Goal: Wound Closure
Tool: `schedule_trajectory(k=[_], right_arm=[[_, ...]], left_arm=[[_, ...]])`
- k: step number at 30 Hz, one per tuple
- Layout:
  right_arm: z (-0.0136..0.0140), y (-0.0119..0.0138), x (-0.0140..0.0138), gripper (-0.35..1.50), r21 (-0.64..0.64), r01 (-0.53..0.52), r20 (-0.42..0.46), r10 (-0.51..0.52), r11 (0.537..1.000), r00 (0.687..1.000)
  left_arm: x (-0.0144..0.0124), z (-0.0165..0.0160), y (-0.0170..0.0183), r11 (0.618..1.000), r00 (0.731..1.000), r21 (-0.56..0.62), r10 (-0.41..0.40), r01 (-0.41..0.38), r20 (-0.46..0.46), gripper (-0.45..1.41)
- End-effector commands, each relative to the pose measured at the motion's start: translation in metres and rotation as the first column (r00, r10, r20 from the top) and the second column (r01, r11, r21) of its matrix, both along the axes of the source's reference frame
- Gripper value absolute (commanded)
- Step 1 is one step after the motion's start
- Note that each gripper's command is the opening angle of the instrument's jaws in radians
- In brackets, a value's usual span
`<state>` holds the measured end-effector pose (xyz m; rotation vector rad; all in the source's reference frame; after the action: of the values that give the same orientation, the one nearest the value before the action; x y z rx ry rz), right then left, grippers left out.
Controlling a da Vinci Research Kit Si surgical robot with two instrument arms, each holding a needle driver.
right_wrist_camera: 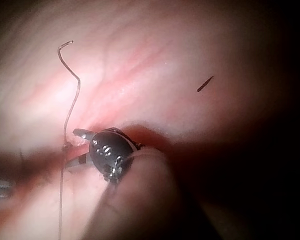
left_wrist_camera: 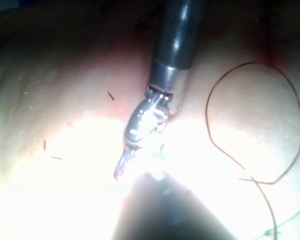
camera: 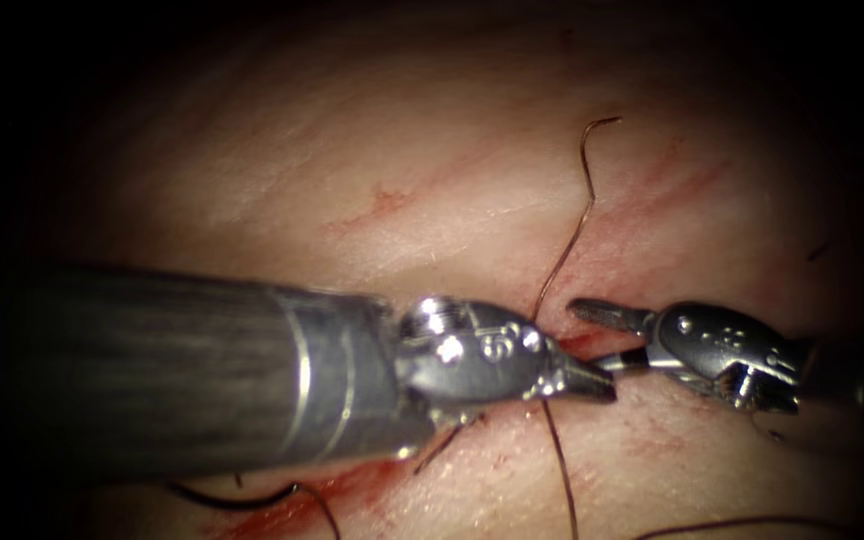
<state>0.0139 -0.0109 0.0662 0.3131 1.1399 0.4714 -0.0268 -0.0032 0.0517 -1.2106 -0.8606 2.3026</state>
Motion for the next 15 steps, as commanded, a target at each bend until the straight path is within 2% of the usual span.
schedule_trajectory(k=[1, 2, 4, 5, 7, 9, 10, 14, 15], right_arm=[[0.0007, -0.0007, 0.0007, 1.31, 0.001, 0.0, -0.003, 0.0, 1.0, 1.0], [0.0008, -0.0008, 0.0007, 1.33, 0.0, 0.0, -0.003, 0.0, 1.0, 1.0], [0.0008, -0.0009, 0.0007, 1.33, 0.0, 0.0, -0.003, 0.0, 1.0, 1.0], [0.0009, -0.001, 0.0007, 1.33, -0.001, 0.0, -0.002, 0.0, 1.0, 1.0], [0.0009, -0.001, 0.0007, 1.33, -0.002, 0.0, -0.002, 0.0, 1.0, 1.0], [0.0009, -0.001, 0.0007, 1.33, -0.002, 0.0, -0.002, 0.0, 1.0, 1.0], [0.0009, -0.001, 0.0006, 1.33, -0.001, 0.001, -0.003, -0.001, 1.0, 1.0], [0.001, -0.0009, 0.0003, 1.33, -0.003, -0.004, -0.006, 0.004, 1.0, 1.0], [0.001, -0.0009, 0.0003, 1.33, -0.003, -0.004, -0.006, 0.004, 1.0, 1.0]], left_arm=[[0.0, 0.0005, -0.0005, 0.999, 0.999, -0.026, 0.034, -0.033, 0.027, 0.32], [0.0009, 0.0009, -0.0008, 0.985, 0.991, -0.141, 0.113, -0.102, 0.074, 0.41], [0.0012, 0.0012, -0.0009, 0.975, 0.986, -0.183, 0.145, -0.128, 0.082, 0.42], [0.0016, 0.0017, -0.0011, 0.936, 0.968, -0.288, 0.234, -0.201, 0.086, 0.39], [0.0016, 0.0022, -0.0015, 0.889, 0.955, -0.382, 0.293, -0.253, 0.05, 0.32], [0.0013, 0.0027, -0.0029, 0.824, 0.93, -0.469, 0.367, -0.317, 0.017, 0.32], [0.0011, 0.0032, -0.0047, 0.779, 0.914, -0.523, 0.405, -0.345, 0.0, 0.34], [0.0005, 0.0043, -0.0093, 0.713, 0.907, -0.615, 0.422, -0.337, -0.007, 0.49], [0.0005, 0.0043, -0.0093, 0.713, 0.907, -0.615, 0.422, -0.337, -0.007, 0.49]])
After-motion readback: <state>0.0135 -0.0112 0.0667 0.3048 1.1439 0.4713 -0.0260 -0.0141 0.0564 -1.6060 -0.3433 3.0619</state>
